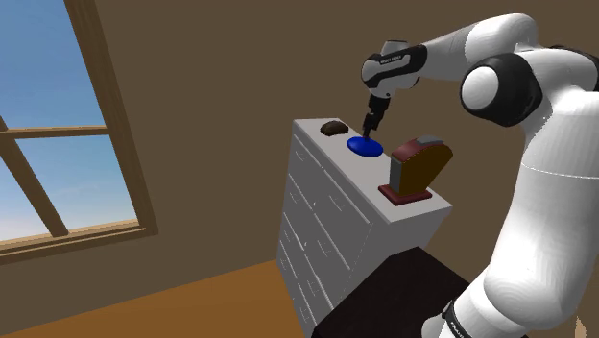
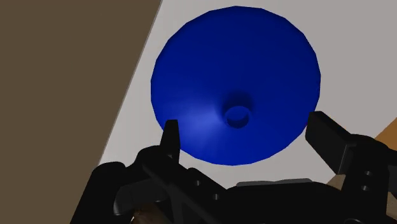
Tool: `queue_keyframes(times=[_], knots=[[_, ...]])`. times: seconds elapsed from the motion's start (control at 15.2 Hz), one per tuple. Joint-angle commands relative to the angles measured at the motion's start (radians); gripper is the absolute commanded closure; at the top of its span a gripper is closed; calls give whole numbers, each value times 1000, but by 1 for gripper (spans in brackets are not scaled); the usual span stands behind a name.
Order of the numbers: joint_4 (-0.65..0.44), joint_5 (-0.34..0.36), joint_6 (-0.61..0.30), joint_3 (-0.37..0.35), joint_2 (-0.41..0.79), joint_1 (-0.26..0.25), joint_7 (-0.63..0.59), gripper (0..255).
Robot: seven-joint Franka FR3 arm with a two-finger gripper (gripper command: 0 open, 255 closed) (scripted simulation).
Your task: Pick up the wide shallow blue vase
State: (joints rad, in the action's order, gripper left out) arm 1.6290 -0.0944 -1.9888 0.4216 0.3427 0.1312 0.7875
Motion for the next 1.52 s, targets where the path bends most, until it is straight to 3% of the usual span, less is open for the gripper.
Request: queue_keyframes(times=[0.0, 0.13, 0.2, 0.79, 1.45], knots=[[23, -5, -31, -1, 9, 2, 4, 0], [23, -5, -31, -1, 9, 2, 4, 0], [24, -5, -31, -1, 8, 2, 5, 255], [23, -5, -31, -1, 9, 2, 4, 255], [-79, 8, 93, 5, -17, 3, -1, 255]])
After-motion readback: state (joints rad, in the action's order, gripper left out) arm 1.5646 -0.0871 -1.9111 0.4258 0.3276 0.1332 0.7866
